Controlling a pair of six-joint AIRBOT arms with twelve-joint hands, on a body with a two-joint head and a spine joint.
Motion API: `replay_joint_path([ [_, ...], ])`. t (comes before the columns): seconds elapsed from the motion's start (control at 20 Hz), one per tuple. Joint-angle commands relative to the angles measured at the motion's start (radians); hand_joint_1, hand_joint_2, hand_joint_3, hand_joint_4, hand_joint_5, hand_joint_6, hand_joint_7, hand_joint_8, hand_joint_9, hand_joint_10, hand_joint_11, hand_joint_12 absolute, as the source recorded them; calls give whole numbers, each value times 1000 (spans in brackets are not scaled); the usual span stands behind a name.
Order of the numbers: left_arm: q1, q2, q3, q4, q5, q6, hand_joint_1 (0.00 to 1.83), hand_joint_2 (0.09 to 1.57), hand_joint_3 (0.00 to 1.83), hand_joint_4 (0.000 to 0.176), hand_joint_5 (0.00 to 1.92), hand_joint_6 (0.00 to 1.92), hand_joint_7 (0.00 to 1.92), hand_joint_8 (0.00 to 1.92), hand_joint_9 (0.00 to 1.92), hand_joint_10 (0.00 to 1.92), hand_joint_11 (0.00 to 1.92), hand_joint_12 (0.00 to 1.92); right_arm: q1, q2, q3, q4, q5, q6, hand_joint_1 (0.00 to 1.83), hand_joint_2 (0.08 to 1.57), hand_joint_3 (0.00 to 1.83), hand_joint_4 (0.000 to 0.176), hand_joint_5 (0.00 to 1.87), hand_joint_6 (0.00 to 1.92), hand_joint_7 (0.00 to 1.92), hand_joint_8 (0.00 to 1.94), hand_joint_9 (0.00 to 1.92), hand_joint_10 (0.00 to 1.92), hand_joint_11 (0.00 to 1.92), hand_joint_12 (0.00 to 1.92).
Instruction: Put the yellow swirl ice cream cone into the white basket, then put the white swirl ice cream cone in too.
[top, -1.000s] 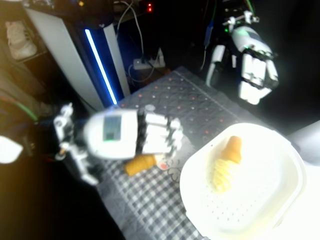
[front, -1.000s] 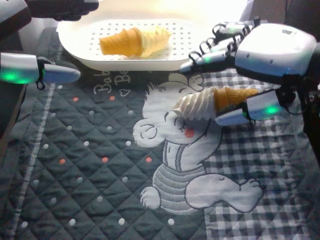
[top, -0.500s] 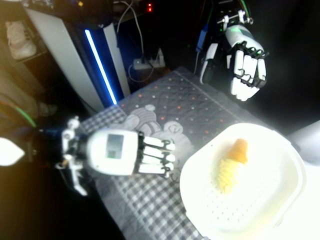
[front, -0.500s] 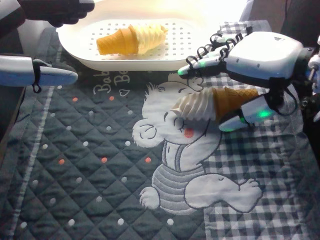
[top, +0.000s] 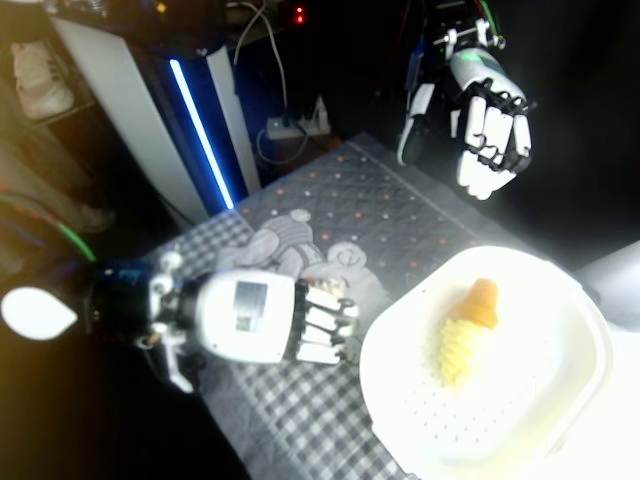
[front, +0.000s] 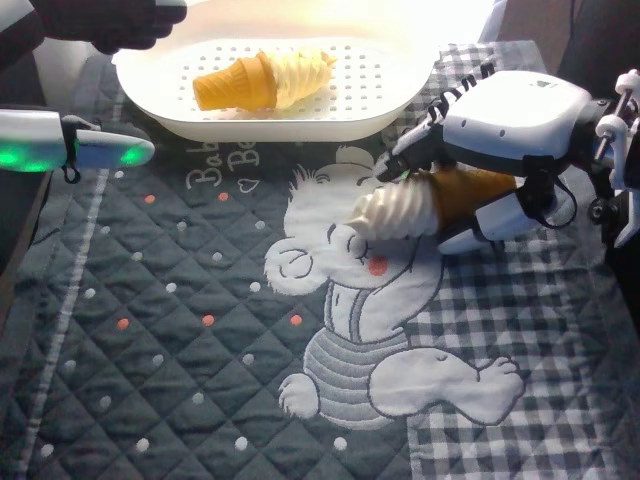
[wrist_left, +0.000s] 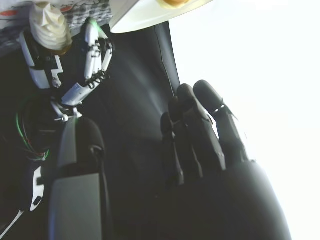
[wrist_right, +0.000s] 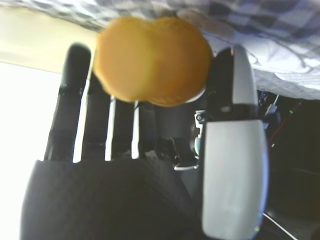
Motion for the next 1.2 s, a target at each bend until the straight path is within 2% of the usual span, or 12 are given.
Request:
replay_joint_path([
  [0.0,-6,7,-2,-20,-128,-11,1007,967,0,0,536,8,601,0,695,24,318,1348,12,-2,5,36,76,1,1079,938,0,0,717,1,915,57,767,752,448,1461],
  [0.1,-3,9,-3,-20,-134,-16,999,972,1,0,552,7,614,3,717,37,303,1368,12,-2,5,31,72,1,1184,952,1,0,797,3,1084,44,884,681,544,1420],
  [0.15,-3,9,-4,-20,-136,-16,1010,978,1,0,553,4,609,1,720,45,288,1395,12,-1,5,28,71,1,1264,1023,3,0,953,694,1287,357,999,372,276,1149],
  [0.25,-3,9,-5,-19,-141,-16,1027,978,0,0,565,7,622,6,725,52,289,1409,12,-1,5,26,72,1,1388,1051,4,0,1098,613,1188,703,972,1081,361,1096],
  [0.4,0,8,-6,-19,-150,-16,1009,990,2,0,575,5,633,6,716,58,296,1396,12,12,4,72,144,1,1301,1061,5,0,1042,731,1187,797,1068,966,592,1439],
  [0.55,6,7,-9,-19,-169,-18,1017,973,0,0,600,7,649,7,702,65,298,1423,12,46,5,199,319,1,1198,1063,2,0,1100,754,1096,1305,1070,1727,1066,1909],
  [0.6,8,4,-9,-19,-171,-18,1035,970,0,0,611,7,662,9,713,78,320,1408,12,46,13,235,358,1,1258,1097,3,0,1069,635,1016,1241,970,1439,816,1762],
  [0.75,10,-6,-8,-21,-170,-18,1037,974,1,0,658,6,695,3,675,250,303,1462,110,0,83,305,411,-1,1267,1074,0,0,1005,833,1186,756,1182,630,969,1141],
  [0.8,21,-1,-11,-29,-179,-21,1023,976,0,0,674,1,704,1,615,426,310,1450,163,-34,116,284,383,-1,1273,1070,6,0,1036,727,1149,888,1163,660,793,1207],
  [0.85,30,0,-11,-35,-186,-28,977,999,0,0,659,0,685,0,556,527,301,1436,210,-69,149,263,347,-1,1372,1054,2,0,1011,741,1212,589,1105,1013,860,1182],
  [0.95,33,-7,-8,-37,-183,-30,983,998,0,0,662,2,664,0,485,619,260,1446,275,-156,237,231,255,-1,1267,1063,0,0,983,962,1276,490,1293,350,1104,856],
  [1.15,30,-19,-5,-27,-184,-31,964,999,1,0,686,2,698,9,515,630,315,1390,314,-282,362,84,58,0,1263,1065,6,0,979,865,1211,703,1294,41,863,1103],
])
